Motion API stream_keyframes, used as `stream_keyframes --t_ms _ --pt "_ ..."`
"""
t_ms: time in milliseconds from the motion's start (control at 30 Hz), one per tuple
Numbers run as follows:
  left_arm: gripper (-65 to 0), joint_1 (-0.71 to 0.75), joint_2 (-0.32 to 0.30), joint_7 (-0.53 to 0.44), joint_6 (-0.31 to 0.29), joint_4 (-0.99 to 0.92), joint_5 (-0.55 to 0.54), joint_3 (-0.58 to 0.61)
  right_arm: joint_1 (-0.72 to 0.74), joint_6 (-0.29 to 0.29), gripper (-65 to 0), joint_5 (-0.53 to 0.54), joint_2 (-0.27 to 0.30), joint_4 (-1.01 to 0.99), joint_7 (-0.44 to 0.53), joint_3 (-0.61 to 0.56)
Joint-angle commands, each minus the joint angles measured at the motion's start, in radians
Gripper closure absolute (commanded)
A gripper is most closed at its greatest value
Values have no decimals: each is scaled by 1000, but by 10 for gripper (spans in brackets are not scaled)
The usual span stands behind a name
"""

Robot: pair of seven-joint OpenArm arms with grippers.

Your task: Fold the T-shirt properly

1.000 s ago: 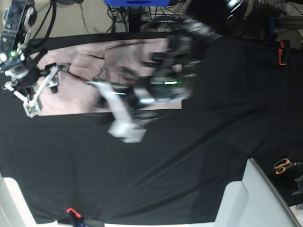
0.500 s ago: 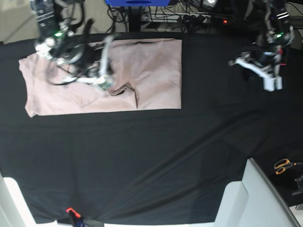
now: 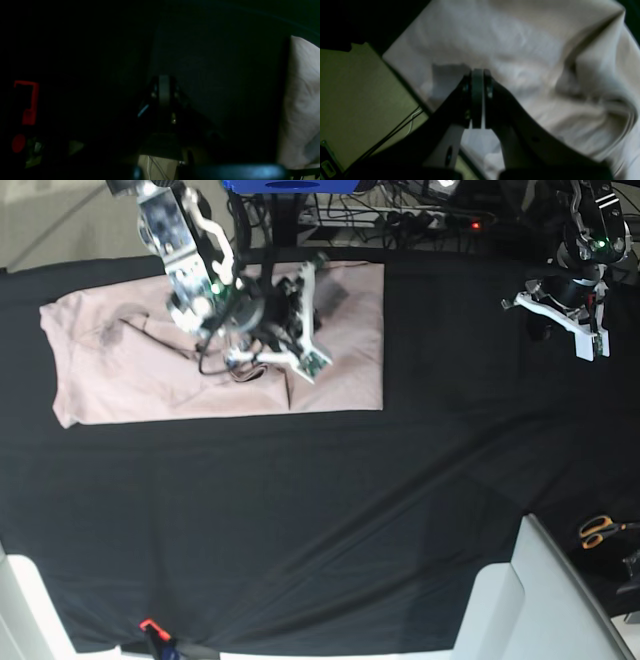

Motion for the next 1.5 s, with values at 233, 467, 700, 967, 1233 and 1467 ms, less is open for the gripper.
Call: stream_keyframes --t_ms 233,467,700,967,1233,1467 --pt "0 24 -10 -18 -1 14 -9 -11 114 4 -5 13 -10 -102 18 29" --pt "0 25 -10 -18 -1 12 -9 -13 159 6 -3 10 3 -190 64 133" --pt "0 21 -10 -18 -1 12 -9 -8 185 6 -2 10 48 -196 66 144" --pt "0 17 -10 -18 -1 12 -9 -7 191 -30 -2 10 89 -205 190 145" --pt "0 16 -10 -18 -1 -5 -9 -7 186 -96 -2 10 132 -159 241 144" --pt "0 1 -10 -18 -1 -72 -9 -7 76 -249 -2 10 134 25 235 135"
